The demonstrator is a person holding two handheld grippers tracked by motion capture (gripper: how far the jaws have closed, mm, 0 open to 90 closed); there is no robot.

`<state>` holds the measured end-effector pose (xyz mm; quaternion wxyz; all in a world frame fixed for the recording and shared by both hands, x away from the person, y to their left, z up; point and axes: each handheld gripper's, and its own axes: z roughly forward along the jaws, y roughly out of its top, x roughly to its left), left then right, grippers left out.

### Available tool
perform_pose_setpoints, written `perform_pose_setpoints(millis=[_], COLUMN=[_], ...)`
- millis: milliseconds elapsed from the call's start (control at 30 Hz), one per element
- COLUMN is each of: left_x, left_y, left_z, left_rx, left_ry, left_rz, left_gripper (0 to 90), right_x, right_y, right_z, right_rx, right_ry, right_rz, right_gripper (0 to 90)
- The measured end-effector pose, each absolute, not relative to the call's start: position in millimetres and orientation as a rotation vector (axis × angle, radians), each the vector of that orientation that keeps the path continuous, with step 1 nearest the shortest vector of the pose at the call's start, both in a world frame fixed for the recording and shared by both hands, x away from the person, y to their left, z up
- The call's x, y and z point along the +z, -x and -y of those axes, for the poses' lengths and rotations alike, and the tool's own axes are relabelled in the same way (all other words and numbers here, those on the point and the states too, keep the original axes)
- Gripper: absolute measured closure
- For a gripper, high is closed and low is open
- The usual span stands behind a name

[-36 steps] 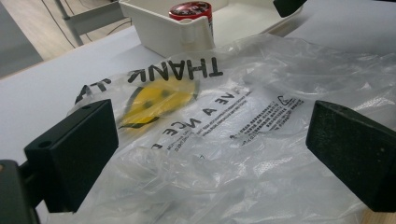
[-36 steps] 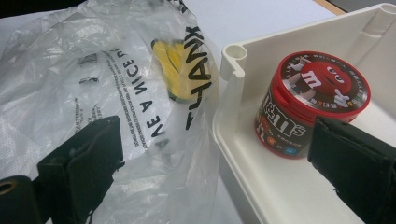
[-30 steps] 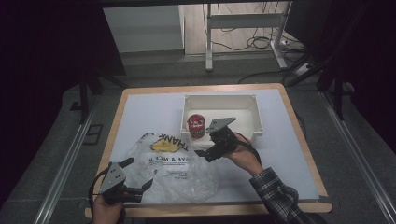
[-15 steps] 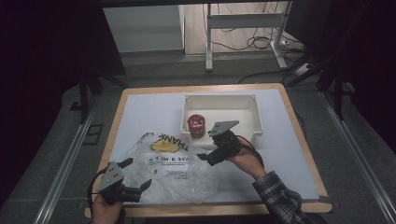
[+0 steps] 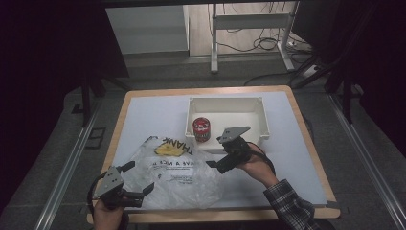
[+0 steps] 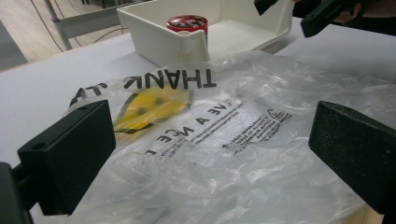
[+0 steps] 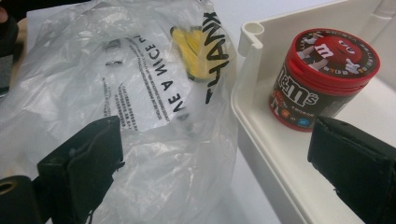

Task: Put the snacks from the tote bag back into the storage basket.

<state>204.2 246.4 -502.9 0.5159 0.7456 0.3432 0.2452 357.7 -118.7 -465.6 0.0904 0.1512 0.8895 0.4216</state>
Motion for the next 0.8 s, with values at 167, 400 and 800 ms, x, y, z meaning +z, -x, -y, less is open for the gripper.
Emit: perform_pose_setpoints(millis=[167, 400, 800], left_x=[-501, -502, -503], left_y=[-203, -203, -203], left_z=[-248, -247, -245], left_rx=[0.603, 0.612, 0.625], left_ry=[-1.773, -1.784, -1.808], left_rz=[-0.822, -0.823, -0.815], left_gripper=[0.5, 0.5, 0.6], right_x=[-463, -459, -458], right_y=[-354, -351, -348], right_z=[121, 127, 138], right_rx=[1.259, 1.271, 1.274], right_ry=[-0.442, -0.438, -0.455], right_rz=[-2.644, -2.628, -2.612], right_gripper=[3.7, 3.7, 3.7])
